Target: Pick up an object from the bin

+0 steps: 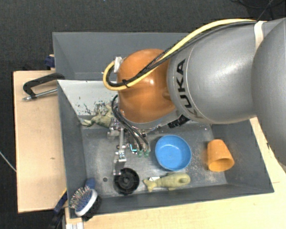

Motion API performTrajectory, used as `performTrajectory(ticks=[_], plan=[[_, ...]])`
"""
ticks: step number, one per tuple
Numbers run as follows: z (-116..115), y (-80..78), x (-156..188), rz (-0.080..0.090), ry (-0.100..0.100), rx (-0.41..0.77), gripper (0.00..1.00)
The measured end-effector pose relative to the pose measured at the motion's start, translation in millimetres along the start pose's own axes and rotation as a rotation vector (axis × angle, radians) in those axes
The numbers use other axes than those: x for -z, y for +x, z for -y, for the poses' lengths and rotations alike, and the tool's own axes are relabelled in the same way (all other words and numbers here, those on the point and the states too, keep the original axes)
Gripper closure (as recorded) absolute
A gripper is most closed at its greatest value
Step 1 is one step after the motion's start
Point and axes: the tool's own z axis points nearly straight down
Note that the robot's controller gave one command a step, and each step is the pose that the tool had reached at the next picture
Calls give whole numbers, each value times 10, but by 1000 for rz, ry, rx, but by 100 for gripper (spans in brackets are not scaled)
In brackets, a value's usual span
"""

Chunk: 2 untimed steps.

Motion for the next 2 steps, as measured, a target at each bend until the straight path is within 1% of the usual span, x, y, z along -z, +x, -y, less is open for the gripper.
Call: performTrajectory(ticks=[1, 2], plan=[[669, 133, -1050, 15, -4, 195, 0], [684, 149, -1061, 6, -1, 193, 100]])
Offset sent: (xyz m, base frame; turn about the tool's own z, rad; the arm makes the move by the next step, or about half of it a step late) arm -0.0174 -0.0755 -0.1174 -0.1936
